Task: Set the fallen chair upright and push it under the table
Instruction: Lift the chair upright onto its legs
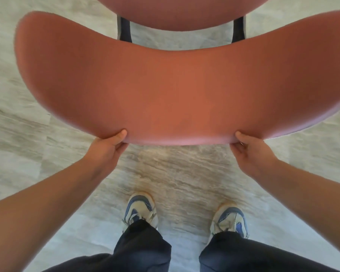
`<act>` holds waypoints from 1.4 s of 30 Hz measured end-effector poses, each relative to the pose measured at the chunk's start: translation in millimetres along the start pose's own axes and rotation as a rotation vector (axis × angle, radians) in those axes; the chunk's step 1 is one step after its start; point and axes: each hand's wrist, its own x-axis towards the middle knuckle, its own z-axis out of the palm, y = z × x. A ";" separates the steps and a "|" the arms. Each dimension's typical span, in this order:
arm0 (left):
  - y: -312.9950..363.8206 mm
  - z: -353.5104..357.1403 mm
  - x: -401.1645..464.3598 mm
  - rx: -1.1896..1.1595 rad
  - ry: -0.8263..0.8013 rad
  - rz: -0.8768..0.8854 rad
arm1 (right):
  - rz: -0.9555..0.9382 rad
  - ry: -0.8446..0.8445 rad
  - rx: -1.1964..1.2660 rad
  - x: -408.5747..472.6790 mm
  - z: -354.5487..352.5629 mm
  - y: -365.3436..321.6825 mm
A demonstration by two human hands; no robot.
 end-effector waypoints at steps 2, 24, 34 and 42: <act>20.0 3.4 -17.9 0.014 0.030 0.025 | -0.017 0.002 -0.009 -20.3 4.7 -14.2; 472.7 206.3 -147.3 0.122 0.235 0.454 | -0.593 0.061 -0.257 -247.6 268.8 -376.9; 629.3 293.1 -76.9 0.230 0.320 0.608 | -0.618 0.095 -0.303 -228.1 394.9 -520.0; 684.3 325.3 -58.0 0.200 0.328 0.532 | -0.543 0.080 -0.304 -214.8 438.2 -570.4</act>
